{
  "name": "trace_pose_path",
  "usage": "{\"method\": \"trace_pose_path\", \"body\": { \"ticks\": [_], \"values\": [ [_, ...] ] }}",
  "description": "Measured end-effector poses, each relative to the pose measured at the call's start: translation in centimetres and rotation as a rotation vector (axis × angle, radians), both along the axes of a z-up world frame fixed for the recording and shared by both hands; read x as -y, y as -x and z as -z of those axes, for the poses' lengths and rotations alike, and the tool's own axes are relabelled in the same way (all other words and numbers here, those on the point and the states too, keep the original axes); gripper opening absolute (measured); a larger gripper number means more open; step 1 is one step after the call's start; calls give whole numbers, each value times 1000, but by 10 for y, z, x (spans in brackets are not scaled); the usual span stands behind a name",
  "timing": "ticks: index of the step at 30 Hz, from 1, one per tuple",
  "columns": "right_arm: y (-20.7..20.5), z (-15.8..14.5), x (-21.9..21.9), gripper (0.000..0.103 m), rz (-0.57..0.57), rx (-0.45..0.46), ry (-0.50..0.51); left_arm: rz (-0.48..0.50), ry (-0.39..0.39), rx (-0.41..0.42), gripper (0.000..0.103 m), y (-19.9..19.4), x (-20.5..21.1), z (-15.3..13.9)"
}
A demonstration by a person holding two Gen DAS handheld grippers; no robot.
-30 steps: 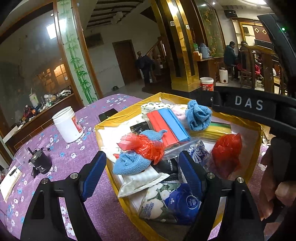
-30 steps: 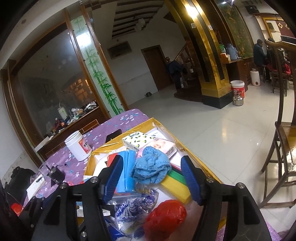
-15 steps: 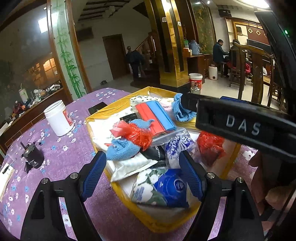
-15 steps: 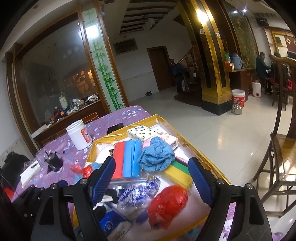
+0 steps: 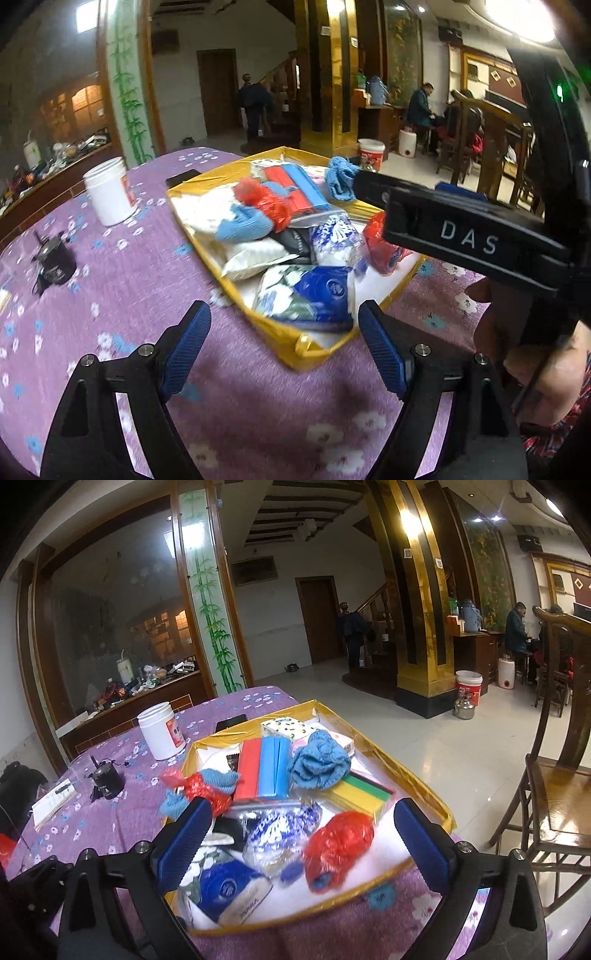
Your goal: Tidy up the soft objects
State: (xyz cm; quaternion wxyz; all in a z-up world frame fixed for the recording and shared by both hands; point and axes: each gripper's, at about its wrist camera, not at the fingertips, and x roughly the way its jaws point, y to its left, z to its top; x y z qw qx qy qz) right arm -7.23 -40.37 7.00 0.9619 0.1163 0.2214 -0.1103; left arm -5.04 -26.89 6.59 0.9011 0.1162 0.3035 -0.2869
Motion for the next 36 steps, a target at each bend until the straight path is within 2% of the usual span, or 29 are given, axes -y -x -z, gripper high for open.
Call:
{"method": "trace_pose_path", "body": {
  "ticks": [5, 12, 17, 25, 29, 36],
  "values": [
    [14, 1, -8, 103, 38, 17, 12, -40, -34, 65, 82, 12, -8, -2],
    [36, -3, -19, 103, 114, 76, 81, -28, 1, 120, 85, 15, -14, -8],
    [38, -4, -12, 103, 142, 80, 55, -57, 36, 160, 85, 12, -16, -14],
    [37, -4, -18, 103, 146, 70, 83, -163, -67, 284, 85, 16, -10, -13],
    [36, -4, -18, 103, 152, 64, 82, -153, -61, 264, 85, 12, -12, -12],
    [32, -3, -17, 103, 156, 44, 75, -208, -54, 196, 85, -3, -19, -8]
  ]
}}
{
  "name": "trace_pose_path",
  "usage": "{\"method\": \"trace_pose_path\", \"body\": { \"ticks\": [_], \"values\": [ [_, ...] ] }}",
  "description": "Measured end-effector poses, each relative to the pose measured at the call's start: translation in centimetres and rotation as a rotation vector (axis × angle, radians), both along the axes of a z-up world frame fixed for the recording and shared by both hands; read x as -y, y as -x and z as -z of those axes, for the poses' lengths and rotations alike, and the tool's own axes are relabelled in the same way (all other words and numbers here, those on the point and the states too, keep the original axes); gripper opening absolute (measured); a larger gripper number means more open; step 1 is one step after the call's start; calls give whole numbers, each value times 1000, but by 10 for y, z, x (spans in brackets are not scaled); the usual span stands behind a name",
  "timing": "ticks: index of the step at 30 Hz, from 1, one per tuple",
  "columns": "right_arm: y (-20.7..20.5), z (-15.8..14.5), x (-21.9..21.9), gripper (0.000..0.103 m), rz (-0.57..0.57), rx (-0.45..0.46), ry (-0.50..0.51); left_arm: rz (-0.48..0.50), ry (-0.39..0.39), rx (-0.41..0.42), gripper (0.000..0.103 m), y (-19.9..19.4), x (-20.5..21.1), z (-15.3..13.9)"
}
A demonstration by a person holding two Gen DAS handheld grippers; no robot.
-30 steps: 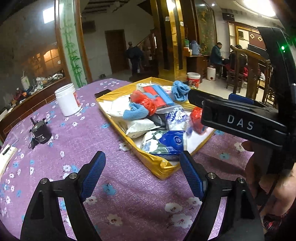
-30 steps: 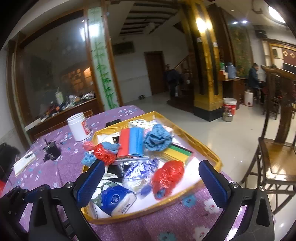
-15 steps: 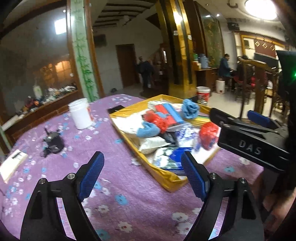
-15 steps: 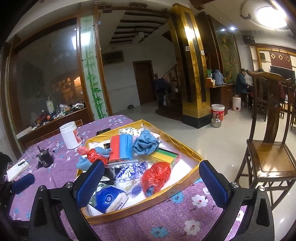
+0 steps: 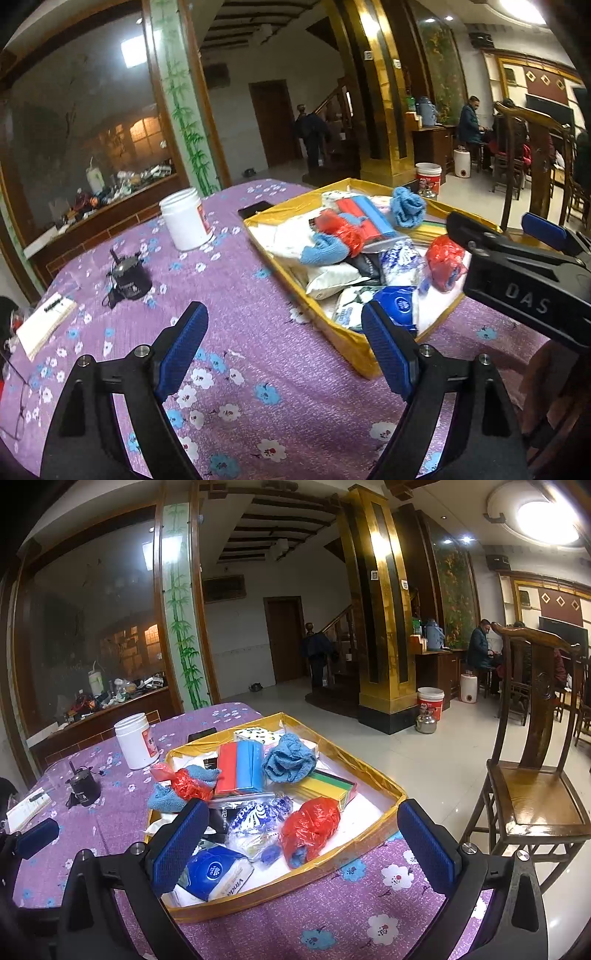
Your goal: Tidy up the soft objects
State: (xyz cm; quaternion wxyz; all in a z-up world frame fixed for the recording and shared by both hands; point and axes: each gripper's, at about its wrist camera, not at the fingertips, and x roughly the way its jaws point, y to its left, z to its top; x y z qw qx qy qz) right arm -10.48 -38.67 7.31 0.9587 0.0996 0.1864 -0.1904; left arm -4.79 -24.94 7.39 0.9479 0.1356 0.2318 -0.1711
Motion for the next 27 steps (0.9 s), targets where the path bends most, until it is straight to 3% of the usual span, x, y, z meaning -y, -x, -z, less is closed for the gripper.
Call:
{"method": "trace_pose_path", "body": {
  "ticks": [27],
  "values": [
    [-5, 4, 2, 103, -46, -38, -26, -37, -32, -16, 85, -1, -1, 4]
  ]
}}
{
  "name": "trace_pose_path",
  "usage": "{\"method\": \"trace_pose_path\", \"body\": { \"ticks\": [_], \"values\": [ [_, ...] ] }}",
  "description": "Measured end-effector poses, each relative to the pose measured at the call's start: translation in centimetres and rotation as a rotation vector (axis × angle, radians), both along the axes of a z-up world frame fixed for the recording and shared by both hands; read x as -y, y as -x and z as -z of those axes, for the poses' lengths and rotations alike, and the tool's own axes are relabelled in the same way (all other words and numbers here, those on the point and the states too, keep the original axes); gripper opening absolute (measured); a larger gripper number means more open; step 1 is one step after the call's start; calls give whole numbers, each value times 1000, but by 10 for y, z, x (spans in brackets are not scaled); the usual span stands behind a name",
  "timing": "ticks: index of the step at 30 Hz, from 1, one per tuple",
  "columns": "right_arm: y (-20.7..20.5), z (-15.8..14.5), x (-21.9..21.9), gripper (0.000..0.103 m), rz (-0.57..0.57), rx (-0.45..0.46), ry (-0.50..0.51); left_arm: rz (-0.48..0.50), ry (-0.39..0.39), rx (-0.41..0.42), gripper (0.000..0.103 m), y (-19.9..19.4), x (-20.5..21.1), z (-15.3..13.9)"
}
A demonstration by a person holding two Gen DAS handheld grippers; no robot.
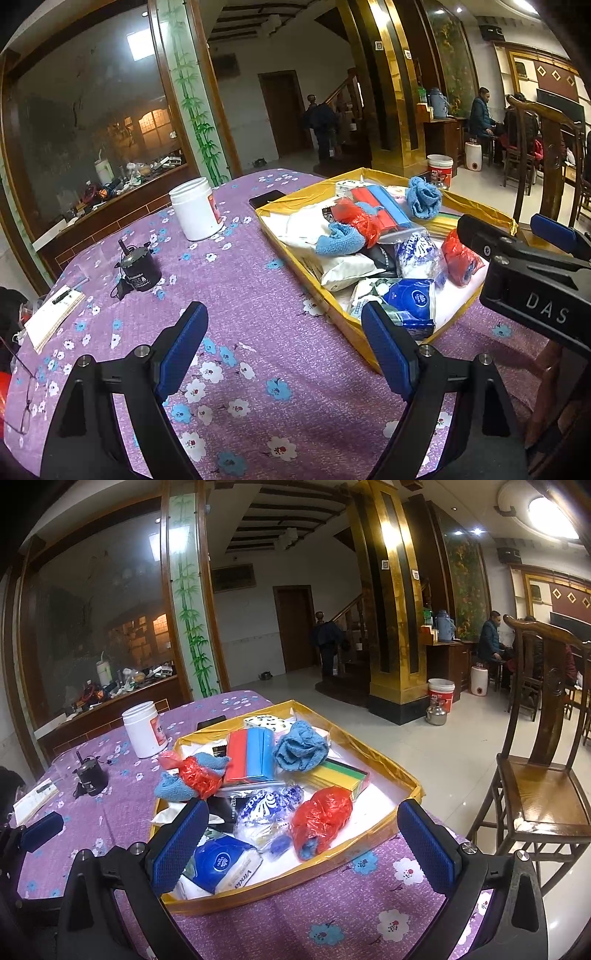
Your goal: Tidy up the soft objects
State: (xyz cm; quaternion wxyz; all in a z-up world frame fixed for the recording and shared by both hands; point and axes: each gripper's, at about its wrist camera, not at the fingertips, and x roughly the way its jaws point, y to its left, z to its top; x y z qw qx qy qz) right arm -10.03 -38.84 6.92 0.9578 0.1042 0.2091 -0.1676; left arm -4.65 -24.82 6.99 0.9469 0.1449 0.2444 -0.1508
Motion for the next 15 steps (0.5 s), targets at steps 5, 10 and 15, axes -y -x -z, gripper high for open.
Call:
{"method": "trace_pose_path", "body": {
  "ticks": [5, 10, 15],
  "values": [
    [0, 1, 2, 103, -4, 1, -11, 0, -3, -1, 85, 0, 0, 0],
    [-2, 3, 3, 103, -8, -14, -22, -1, -5, -2, 85, -1, -1, 0],
    [-4, 5, 3, 103, -15, -13, -24, -1, -7, -4, 85, -1, -3, 0]
  ]
}}
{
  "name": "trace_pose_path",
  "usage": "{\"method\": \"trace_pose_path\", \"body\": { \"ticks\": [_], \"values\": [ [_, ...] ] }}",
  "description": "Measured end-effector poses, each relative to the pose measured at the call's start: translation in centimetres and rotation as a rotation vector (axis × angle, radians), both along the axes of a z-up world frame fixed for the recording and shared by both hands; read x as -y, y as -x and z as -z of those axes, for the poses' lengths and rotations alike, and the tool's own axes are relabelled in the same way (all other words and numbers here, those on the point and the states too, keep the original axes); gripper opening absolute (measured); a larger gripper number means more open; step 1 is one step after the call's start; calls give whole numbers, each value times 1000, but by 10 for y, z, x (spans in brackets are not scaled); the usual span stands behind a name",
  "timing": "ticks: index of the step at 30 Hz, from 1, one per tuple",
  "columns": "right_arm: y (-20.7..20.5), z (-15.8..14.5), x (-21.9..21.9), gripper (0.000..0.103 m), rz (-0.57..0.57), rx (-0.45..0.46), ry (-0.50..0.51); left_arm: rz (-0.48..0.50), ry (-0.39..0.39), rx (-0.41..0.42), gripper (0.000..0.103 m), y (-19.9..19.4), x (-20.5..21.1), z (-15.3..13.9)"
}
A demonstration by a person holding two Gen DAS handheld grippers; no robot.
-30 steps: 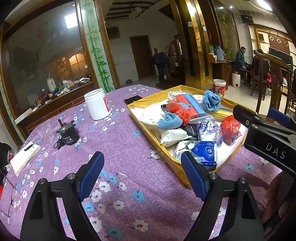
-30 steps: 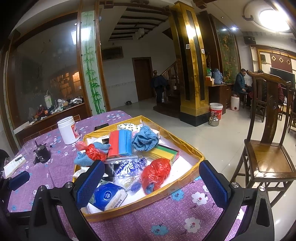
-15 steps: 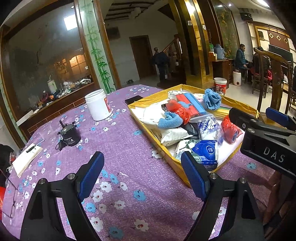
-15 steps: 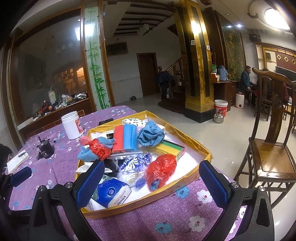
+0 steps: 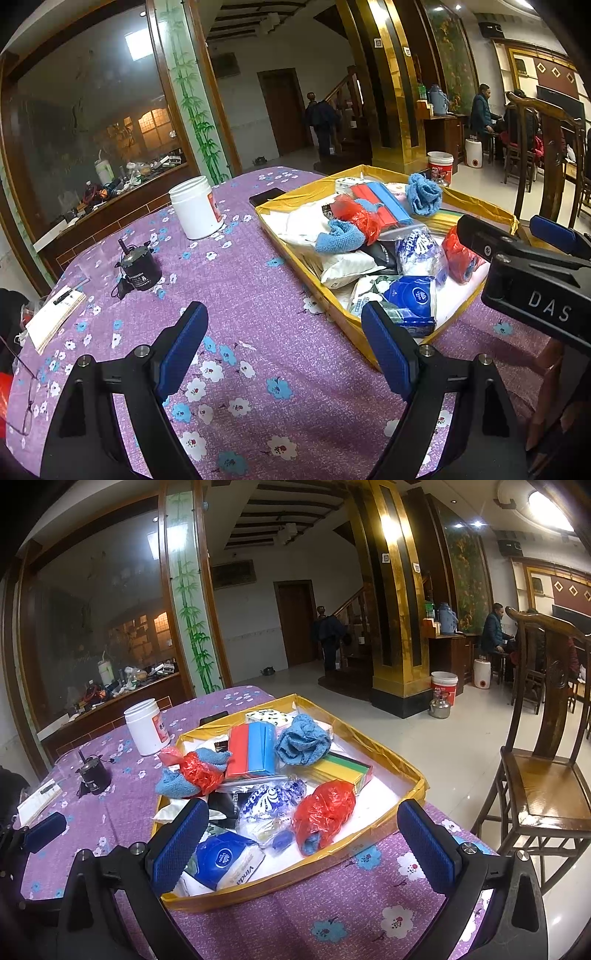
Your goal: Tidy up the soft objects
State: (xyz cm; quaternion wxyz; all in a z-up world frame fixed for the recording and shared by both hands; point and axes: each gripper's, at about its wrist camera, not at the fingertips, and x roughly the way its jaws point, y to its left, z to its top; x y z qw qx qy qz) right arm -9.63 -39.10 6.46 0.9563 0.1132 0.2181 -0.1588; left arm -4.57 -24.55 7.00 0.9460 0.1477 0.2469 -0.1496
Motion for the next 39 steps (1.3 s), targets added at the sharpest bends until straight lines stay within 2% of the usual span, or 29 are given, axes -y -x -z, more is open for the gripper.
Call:
{"method": "trace_pose_path", "body": {
  "ticks": [39],
  "values": [
    [-1, 1, -3, 103, -8, -12, -1, 4, -5, -9, 85, 0, 0, 1]
  ]
}}
